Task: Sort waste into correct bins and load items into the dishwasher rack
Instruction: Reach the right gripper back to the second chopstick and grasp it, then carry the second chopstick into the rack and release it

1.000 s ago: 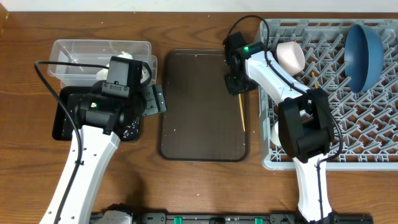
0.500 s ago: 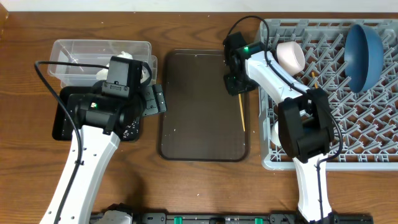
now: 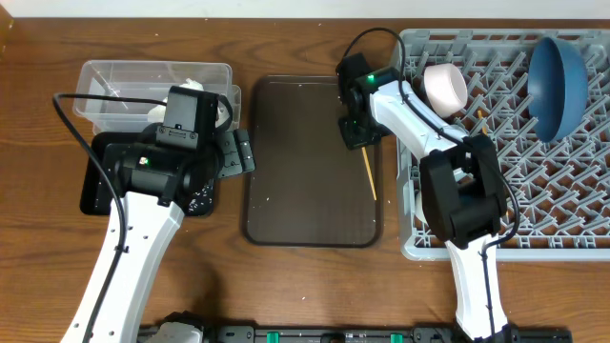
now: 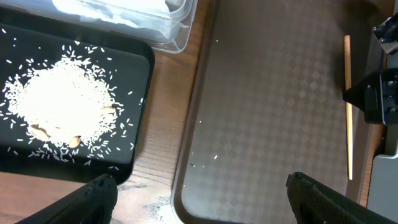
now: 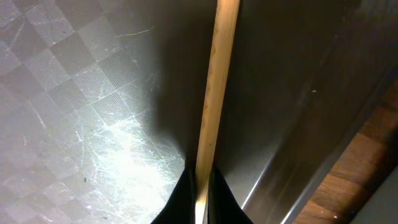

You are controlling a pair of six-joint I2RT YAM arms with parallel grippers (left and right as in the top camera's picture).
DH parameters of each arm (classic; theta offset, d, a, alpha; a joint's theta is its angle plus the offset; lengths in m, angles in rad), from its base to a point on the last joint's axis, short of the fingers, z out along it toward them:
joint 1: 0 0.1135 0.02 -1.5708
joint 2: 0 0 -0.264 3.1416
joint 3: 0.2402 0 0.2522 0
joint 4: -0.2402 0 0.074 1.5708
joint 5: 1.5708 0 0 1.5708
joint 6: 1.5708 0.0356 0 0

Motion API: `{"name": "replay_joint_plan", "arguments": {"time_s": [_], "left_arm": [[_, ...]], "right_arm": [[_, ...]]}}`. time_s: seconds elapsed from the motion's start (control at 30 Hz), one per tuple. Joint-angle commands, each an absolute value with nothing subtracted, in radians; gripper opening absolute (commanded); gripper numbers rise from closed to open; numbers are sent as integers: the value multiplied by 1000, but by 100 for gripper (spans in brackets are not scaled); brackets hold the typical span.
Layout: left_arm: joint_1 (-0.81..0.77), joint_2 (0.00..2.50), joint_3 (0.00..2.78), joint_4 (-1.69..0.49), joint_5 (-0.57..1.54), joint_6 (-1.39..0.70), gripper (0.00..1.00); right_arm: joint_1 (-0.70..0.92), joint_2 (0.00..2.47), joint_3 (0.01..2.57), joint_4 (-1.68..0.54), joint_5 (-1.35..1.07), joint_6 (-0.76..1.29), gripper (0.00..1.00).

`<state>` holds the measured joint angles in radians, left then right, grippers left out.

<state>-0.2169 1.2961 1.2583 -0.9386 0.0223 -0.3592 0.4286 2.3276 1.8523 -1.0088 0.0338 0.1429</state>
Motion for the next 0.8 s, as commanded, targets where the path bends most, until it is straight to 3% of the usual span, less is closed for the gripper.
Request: {"name": "replay_joint_plan", "arguments": {"time_s": [0.0, 0.37, 0.77], "left_arm": [[-213, 1302, 1274, -942, 14, -349, 90], [-213, 1302, 1274, -942, 14, -349, 90], [-213, 1302, 1274, -942, 14, -349, 90]], "right_arm": [[439, 2371, 1849, -1010, 25, 133, 1], [439, 2323, 1935, -1119, 25, 141, 1], [418, 2066, 2050, -1198, 29, 114, 1]]}}
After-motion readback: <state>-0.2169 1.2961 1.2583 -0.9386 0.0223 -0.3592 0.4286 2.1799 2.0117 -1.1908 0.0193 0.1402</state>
